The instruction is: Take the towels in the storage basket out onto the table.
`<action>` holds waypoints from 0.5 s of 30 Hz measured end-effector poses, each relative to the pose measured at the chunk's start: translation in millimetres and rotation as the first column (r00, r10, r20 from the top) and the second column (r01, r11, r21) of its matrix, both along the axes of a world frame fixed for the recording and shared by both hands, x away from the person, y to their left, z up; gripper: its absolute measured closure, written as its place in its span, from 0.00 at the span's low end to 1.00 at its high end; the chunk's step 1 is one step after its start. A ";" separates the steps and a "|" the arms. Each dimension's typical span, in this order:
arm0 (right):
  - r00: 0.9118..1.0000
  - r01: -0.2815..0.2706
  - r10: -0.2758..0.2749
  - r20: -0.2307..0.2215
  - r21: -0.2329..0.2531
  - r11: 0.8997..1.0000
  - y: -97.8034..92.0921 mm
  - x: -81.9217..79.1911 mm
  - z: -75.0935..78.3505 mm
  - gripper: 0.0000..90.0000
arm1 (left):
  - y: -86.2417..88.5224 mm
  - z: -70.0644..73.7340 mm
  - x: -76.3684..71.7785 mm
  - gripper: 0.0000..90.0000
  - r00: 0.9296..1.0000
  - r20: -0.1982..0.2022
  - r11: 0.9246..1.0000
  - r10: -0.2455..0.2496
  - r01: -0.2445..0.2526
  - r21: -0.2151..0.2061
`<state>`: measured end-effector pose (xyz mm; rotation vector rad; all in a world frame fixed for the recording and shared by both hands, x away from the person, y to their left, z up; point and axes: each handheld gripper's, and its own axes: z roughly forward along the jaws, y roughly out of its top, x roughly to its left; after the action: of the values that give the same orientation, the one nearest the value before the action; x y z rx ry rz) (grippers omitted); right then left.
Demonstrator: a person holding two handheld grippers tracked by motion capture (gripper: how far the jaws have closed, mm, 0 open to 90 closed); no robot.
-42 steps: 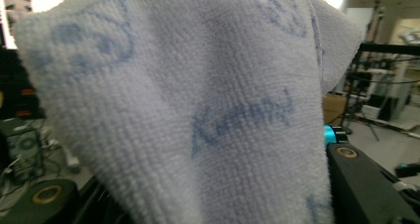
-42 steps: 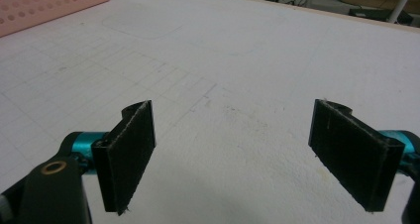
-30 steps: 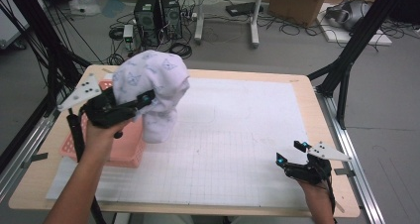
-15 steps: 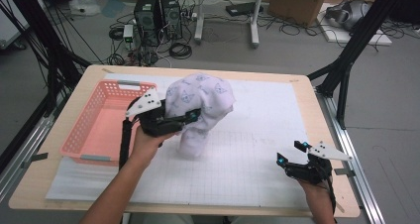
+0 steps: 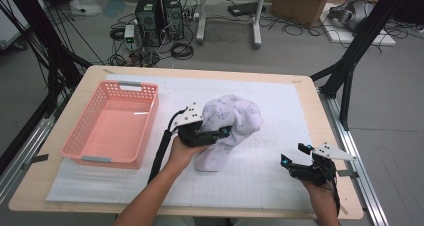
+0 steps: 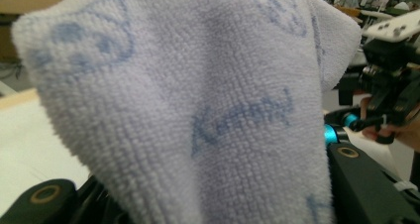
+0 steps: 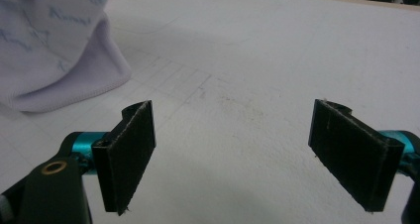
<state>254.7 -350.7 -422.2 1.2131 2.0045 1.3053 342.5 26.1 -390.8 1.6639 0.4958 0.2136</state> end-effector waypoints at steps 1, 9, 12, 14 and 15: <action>1.000 0.002 -0.002 0.000 -0.001 1.000 -0.8 0.1 -0.2 0.19 | -4.7 -8.6 2.7 0.63 1.000 -0.019 1.000 -0.004 0.005 0.031; 1.000 0.003 -0.003 -0.008 -0.015 1.000 -1.2 0.5 -1.4 0.19 | -15.5 -29.1 13.7 0.38 0.989 -0.135 0.989 0.057 -0.038 0.142; 1.000 -0.002 0.002 -0.010 -0.018 1.000 -0.8 1.1 -2.1 0.19 | -7.4 -21.3 11.8 0.22 0.983 -0.144 0.985 0.116 -0.096 0.141; 1.000 -0.002 0.002 -0.011 -0.022 1.000 -0.2 1.3 -2.3 0.19 | 2.4 -11.9 8.1 0.23 0.984 -0.107 0.984 0.140 -0.126 0.125; 1.000 -0.005 0.005 -0.006 -0.025 1.000 0.0 1.9 -2.5 0.19 | 2.4 -11.9 8.1 0.23 0.984 -0.107 0.984 0.140 -0.126 0.125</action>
<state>256.6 -350.6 -424.7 1.2030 2.0231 1.2766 350.6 28.5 -402.7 1.7662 0.6947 0.2496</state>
